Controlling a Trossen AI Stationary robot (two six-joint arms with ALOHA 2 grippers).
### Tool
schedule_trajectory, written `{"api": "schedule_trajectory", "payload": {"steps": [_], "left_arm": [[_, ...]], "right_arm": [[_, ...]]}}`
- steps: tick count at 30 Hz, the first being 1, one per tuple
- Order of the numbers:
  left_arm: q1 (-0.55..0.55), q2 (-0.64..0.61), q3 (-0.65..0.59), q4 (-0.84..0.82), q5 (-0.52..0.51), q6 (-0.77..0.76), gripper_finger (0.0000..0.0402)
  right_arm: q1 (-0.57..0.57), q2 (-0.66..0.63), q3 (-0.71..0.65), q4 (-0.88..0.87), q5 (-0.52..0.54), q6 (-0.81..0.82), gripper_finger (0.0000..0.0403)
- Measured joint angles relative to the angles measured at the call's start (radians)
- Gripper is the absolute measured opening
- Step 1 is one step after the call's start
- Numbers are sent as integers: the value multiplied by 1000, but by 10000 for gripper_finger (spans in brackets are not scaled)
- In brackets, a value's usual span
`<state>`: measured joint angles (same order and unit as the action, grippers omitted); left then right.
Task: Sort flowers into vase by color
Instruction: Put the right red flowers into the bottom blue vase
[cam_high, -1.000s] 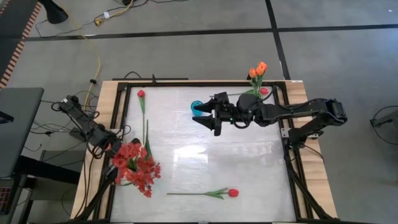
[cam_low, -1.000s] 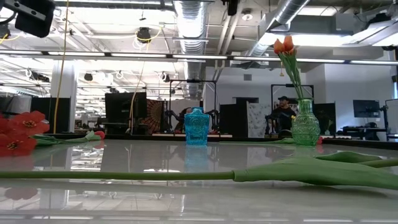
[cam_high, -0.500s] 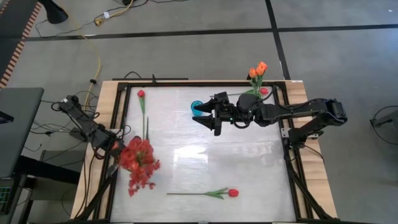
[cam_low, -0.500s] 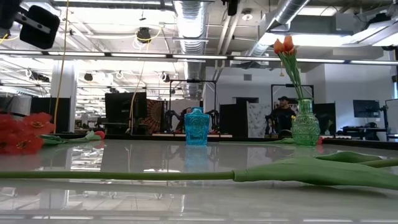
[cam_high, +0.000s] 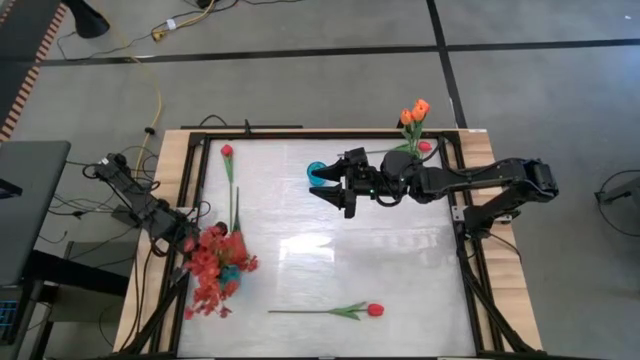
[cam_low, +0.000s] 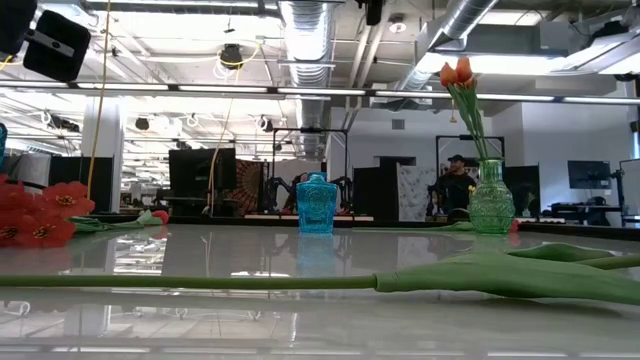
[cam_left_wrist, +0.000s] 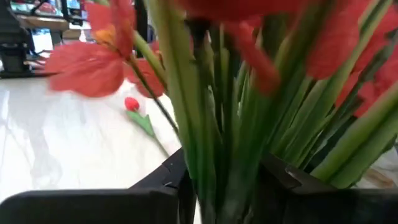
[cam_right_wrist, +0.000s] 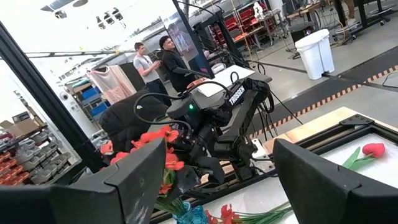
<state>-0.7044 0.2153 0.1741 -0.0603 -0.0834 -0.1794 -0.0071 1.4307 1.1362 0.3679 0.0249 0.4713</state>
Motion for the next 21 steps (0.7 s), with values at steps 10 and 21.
{"api": "schedule_trajectory", "payload": {"steps": [10, 21], "left_arm": [[0, 0, 0, -51, 53, -115, 103], [0, 0, 170, -350, -15, -190, 121]], "right_arm": [[0, 0, 0, -1, -54, -23, 321], [0, 0, 0, -26, -94, -88, 321]]}}
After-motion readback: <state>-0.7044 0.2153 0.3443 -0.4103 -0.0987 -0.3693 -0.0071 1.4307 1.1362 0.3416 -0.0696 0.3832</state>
